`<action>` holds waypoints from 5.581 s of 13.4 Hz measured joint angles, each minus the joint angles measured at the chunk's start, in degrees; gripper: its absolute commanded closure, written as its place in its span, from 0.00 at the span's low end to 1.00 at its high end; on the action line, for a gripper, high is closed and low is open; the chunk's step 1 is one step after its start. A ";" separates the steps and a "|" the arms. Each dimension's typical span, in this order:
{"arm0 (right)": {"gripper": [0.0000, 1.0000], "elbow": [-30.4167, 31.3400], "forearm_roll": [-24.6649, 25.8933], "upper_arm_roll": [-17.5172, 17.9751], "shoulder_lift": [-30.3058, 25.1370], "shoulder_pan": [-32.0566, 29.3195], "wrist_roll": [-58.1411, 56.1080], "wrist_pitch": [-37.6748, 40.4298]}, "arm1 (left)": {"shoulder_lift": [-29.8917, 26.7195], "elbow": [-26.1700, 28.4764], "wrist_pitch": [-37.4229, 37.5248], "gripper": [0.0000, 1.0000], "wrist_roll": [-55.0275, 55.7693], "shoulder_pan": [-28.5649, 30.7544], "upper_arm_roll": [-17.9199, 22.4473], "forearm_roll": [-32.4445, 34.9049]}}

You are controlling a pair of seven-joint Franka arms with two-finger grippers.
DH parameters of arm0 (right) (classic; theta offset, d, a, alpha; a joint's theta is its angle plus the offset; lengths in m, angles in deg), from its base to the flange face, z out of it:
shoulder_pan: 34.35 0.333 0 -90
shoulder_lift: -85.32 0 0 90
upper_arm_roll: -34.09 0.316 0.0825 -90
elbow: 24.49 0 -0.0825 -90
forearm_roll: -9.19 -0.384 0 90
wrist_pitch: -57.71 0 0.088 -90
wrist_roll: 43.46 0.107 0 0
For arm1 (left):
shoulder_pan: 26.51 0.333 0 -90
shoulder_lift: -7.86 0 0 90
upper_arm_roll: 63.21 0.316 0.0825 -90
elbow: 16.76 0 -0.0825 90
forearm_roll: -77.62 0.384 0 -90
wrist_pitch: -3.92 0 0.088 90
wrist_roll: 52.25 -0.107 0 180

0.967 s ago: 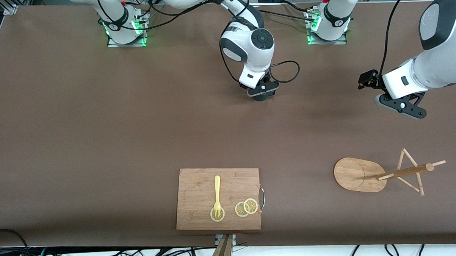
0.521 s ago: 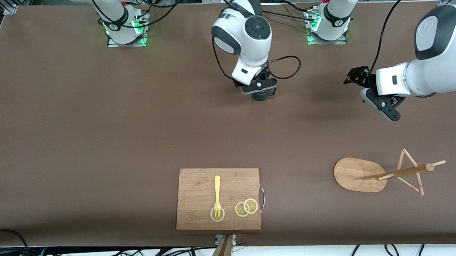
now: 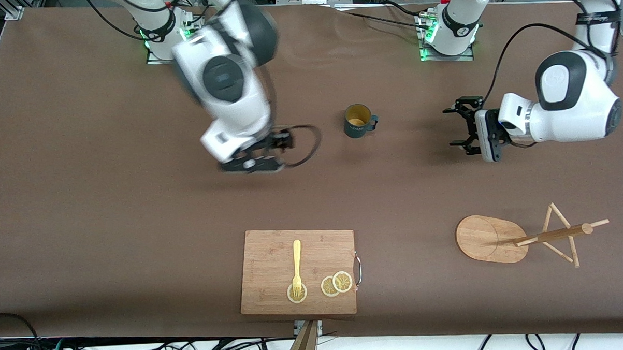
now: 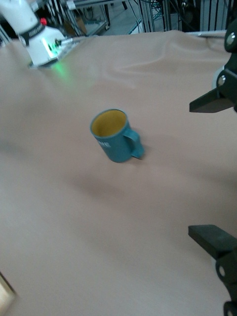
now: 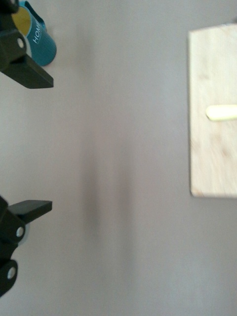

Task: Pass cup and hang on rack
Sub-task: 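Set the mug down with the right gripper while the left gripper approaches, then grasp the mug handle with the left gripper while the right gripper withdraws, then lift the mug and carry it toward the wooden rack with the left gripper, then lower the mug handle onto a rack peg with the left gripper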

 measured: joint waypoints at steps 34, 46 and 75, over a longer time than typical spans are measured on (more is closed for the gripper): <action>0.00 18.77 5.21 -2.15 -26.63 -21.79 -28.44 8.61 | 20.02 4.10 -0.93 1.00 -41.14 10.78 -9.56 -37.88; 0.00 18.75 5.21 -2.80 -26.63 -22.24 -28.44 8.75 | 19.31 -13.88 14.50 1.00 14.61 33.38 -8.69 -20.75; 0.00 18.74 5.21 -3.40 -26.63 -22.30 -28.43 9.02 | 37.90 -37.40 21.10 1.00 70.00 39.73 -8.99 -33.11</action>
